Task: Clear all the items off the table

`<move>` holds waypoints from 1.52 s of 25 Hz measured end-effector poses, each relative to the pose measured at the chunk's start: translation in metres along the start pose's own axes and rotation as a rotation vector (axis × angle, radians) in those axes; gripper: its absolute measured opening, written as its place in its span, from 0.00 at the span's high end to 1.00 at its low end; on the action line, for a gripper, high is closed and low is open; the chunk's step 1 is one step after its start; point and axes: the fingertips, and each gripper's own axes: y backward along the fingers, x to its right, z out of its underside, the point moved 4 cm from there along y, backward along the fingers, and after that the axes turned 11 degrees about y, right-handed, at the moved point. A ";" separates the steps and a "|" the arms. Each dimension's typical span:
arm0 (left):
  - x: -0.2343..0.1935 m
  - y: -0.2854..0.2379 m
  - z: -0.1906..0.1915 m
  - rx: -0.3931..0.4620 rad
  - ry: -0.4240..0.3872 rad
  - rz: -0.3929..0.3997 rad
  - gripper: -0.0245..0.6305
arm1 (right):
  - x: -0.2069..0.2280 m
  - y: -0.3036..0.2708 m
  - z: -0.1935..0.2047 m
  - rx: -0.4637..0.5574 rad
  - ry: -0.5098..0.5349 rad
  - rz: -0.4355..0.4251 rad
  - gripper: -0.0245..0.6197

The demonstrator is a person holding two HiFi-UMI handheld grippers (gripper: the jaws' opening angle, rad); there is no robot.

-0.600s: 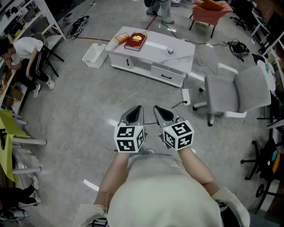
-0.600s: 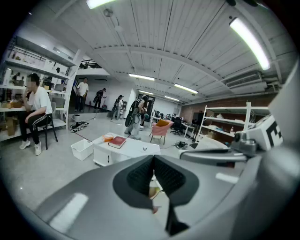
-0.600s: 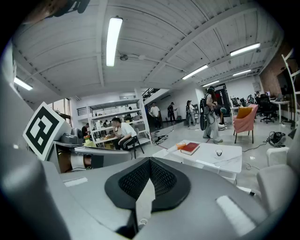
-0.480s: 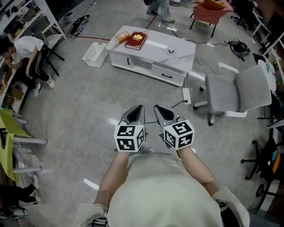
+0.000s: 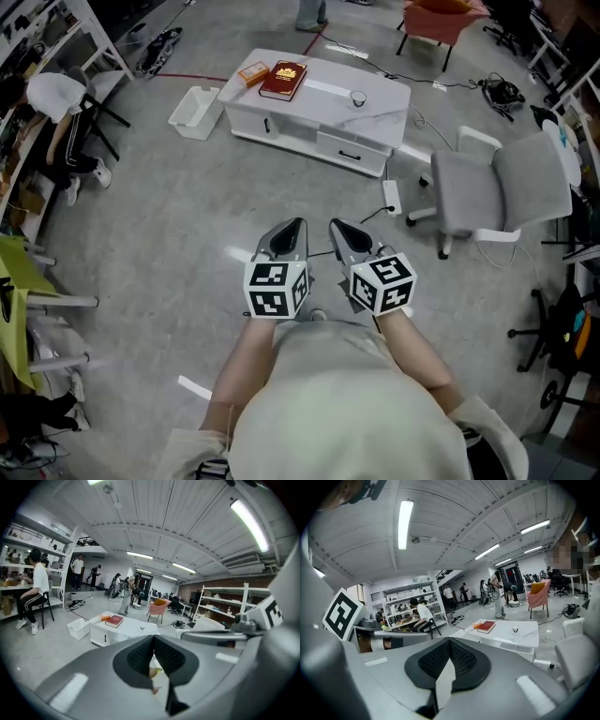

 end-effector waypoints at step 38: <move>-0.128 -0.146 -0.140 -0.095 -0.077 0.189 0.95 | 0.051 -0.201 -0.086 -0.003 -0.055 0.224 0.96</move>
